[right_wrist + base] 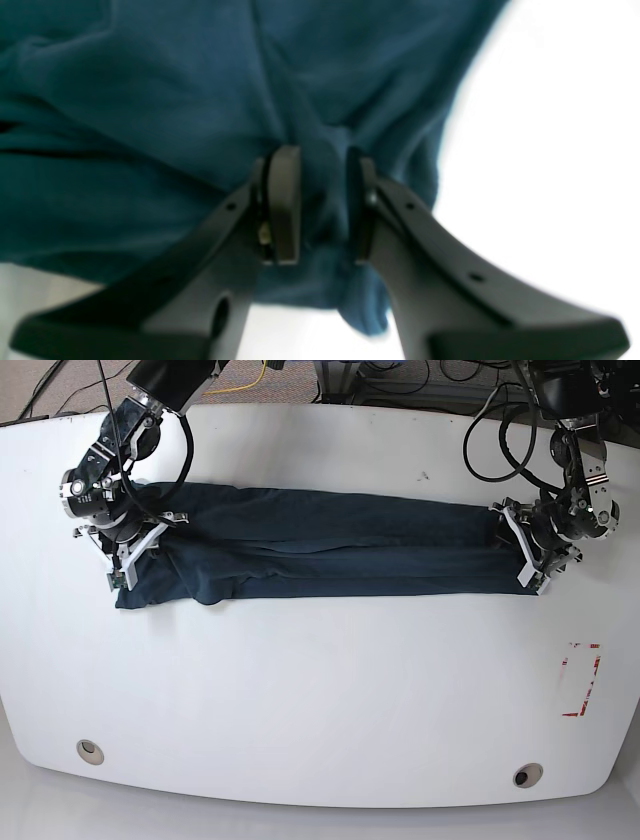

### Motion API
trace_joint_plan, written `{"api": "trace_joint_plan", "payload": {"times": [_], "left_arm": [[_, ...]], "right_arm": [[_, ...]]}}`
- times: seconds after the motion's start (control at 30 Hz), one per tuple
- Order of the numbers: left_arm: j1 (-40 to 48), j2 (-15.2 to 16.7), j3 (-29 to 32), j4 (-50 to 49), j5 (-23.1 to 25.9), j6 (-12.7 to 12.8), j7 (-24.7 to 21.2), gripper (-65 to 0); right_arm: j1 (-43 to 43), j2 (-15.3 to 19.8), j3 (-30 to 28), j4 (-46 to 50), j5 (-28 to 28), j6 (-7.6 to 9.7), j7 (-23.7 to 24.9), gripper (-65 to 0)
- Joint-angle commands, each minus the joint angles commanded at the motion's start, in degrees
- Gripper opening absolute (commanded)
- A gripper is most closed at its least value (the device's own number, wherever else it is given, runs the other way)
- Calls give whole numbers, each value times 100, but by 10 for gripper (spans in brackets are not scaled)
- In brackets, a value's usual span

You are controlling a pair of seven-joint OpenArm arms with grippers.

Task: Layout the t-shirt on the table in an organized manner, then fold the t-shirt properly

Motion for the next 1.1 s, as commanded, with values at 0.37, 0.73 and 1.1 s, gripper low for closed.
{"api": "trace_joint_plan", "payload": {"times": [0.37,0.73,1.1], "left_arm": [[-26,0,-9,44,-35,0,9,-265],[-44,0,-237,360,-484,0,229,-265],[-44,0,-325,360,-571,0,229,-265]], "right_arm": [[-246,0,9,158,0,0,-18,-484],[26,-176,-9,360,0,0,-18,-173],[290,-264,-492,-185,0,0,18,-449]]}}
